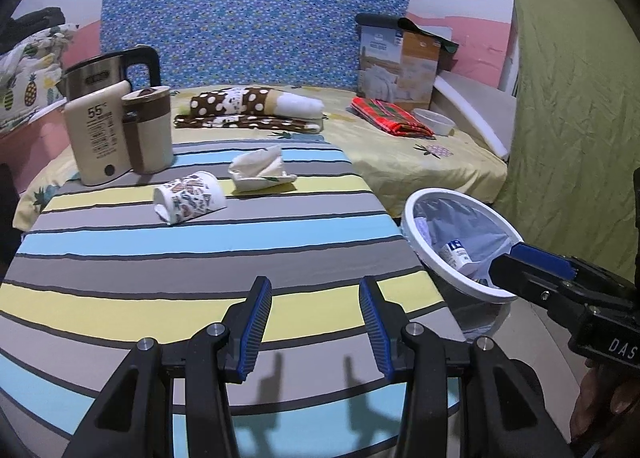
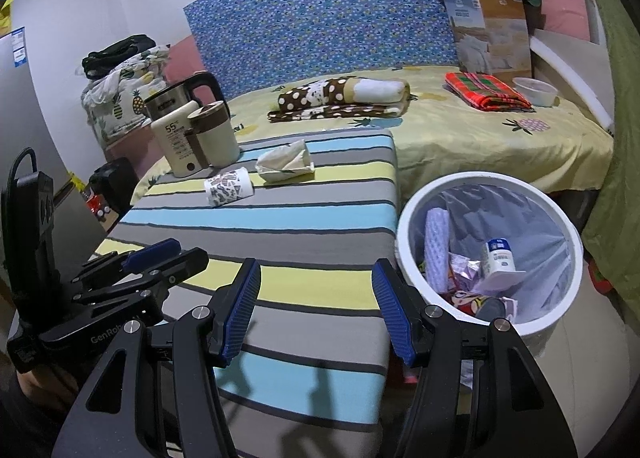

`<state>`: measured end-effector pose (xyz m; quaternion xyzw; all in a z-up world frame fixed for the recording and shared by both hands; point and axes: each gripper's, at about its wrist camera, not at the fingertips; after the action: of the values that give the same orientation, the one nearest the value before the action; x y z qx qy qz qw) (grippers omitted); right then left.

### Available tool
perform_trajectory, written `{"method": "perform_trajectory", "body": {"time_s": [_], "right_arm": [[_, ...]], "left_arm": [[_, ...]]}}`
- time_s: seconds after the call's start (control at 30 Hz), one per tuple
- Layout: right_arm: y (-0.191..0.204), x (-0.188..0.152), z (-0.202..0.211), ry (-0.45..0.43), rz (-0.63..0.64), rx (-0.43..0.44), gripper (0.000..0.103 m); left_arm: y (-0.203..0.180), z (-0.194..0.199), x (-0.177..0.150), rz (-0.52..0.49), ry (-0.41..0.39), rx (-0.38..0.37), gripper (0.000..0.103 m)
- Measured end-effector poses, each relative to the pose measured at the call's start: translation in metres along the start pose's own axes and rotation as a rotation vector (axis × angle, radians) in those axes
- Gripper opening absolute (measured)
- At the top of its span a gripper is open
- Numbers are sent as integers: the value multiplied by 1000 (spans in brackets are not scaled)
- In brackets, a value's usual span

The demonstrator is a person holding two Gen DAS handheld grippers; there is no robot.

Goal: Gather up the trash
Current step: 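Move both tools back toward the paper cup and tissue on the table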

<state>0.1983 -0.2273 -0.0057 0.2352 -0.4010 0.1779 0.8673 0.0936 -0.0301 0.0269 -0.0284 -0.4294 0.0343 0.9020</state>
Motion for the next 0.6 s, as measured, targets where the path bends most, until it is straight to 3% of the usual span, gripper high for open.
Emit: {"method": "perform_trajectory", "body": {"time_s": [0.6], "right_arm": [[18, 10, -30, 47, 31, 47, 60]], "left_arm": [[55, -14, 4, 65, 20, 90, 45]]}}
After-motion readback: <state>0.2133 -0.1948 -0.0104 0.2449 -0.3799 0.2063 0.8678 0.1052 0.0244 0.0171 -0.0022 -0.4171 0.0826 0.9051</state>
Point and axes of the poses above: each gripper's, at about its wrist camera, not at the fingertips, and z roughly against the way its jaws point, y to its left, x to its top, and after that the axes turned 5 degrees about x, right-handed
